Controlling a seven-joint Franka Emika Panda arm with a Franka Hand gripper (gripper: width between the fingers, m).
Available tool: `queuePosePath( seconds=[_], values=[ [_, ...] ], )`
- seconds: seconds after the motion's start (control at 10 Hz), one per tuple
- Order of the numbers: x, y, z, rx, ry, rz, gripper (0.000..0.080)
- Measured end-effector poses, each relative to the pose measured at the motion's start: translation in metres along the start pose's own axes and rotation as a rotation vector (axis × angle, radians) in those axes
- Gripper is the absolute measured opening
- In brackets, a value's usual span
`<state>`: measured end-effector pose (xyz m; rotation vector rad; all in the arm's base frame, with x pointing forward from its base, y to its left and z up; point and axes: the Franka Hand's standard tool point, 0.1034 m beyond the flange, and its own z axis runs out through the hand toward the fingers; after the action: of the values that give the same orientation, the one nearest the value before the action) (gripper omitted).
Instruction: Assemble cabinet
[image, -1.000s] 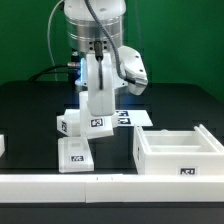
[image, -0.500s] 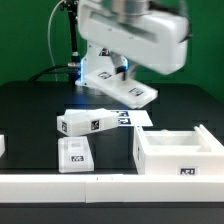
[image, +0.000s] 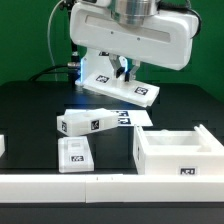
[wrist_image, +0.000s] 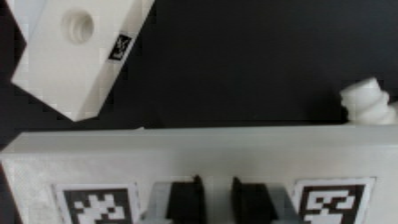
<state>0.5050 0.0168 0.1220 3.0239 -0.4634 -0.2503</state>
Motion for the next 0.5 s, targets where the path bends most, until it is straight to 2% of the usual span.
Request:
queuePosePath(
  seconds=[0.2,0.3,0.5],
  values=[
    [-0.021,-0.023,0.016,0.023,0.093,-0.202,0.0067],
    [-0.025,-0.025,0.019,0.021,0.099,-0.288,0.0067],
    [-0.022,-0.022,0.019,0.015,0.102,-0.389,0.0067]
  ],
)
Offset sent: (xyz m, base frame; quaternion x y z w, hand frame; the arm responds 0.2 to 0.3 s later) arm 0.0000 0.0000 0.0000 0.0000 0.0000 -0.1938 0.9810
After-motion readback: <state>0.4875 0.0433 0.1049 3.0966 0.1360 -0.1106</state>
